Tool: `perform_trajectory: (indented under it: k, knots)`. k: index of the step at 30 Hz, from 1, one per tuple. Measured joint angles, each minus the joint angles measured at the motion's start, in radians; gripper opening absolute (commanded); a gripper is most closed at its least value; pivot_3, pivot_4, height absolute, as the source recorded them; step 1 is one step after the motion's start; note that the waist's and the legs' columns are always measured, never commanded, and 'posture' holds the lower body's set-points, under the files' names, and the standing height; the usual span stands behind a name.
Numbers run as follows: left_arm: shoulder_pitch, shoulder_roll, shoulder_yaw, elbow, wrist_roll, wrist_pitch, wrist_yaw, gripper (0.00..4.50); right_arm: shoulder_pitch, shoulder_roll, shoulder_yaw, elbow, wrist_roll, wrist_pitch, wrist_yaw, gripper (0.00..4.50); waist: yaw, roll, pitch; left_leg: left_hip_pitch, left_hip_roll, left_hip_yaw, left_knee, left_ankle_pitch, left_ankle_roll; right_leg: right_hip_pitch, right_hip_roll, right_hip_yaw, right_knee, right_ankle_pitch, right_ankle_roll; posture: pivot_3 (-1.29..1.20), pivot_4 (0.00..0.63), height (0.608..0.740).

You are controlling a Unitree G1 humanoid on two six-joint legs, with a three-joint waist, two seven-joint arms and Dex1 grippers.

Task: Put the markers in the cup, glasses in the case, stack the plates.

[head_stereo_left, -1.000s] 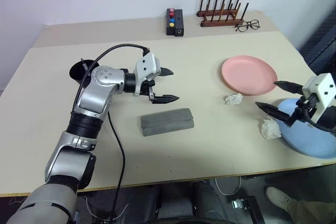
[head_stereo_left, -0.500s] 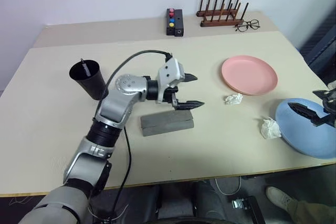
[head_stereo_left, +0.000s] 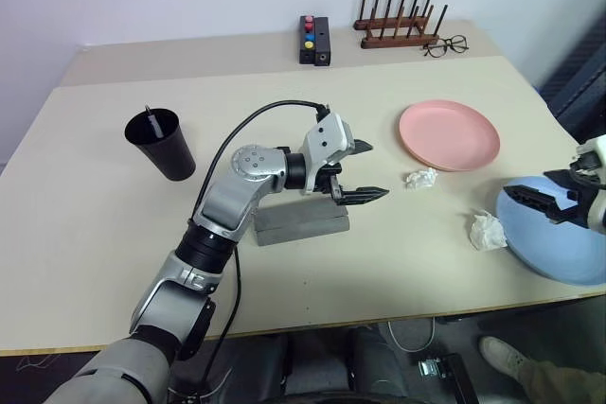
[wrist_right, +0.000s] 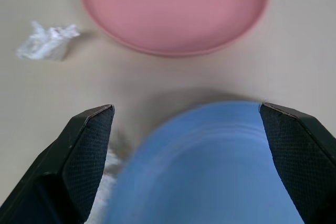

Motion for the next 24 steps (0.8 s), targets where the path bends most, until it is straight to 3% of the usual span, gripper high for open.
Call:
perform_trajectory:
  k: [5,14,20,24]
  knots:
    - [0.000,-0.003,-0.007,-0.005,0.004,0.005,0.023,4.44,-0.088,0.023,0.070,0.035,-0.004,0.055,-0.056,4.50,0.000,0.000,0.000,0.000,0.000,0.000,0.000,0.000,0.000,0.000,0.000,0.000,0.000,0.000,0.000,0.00,0.150,0.740]
    - [0.001,0.000,-0.032,-0.035,0.009,0.011,0.048,4.44,-0.080,0.018,0.091,0.045,-0.014,0.047,-0.065,4.50,0.000,0.000,0.000,0.000,0.000,0.000,0.000,0.000,0.000,0.000,0.000,0.000,0.000,0.000,0.000,0.00,0.150,0.740]
    - [0.009,0.002,-0.037,-0.036,0.009,0.012,0.064,4.44,0.226,-0.079,-0.069,-0.054,-0.024,-0.198,0.202,4.50,0.021,0.001,0.000,0.000,0.000,0.001,0.000,0.000,0.001,0.000,0.001,0.000,-0.001,0.000,0.001,0.00,0.150,0.740]
    - [0.015,-0.005,-0.039,-0.033,0.008,0.010,0.066,4.44,0.359,-0.108,-0.208,-0.117,-0.014,-0.245,0.349,4.50,0.023,0.000,0.000,0.001,0.000,0.001,0.000,0.000,0.001,0.001,0.001,0.000,-0.001,0.001,0.001,0.00,0.150,0.740]
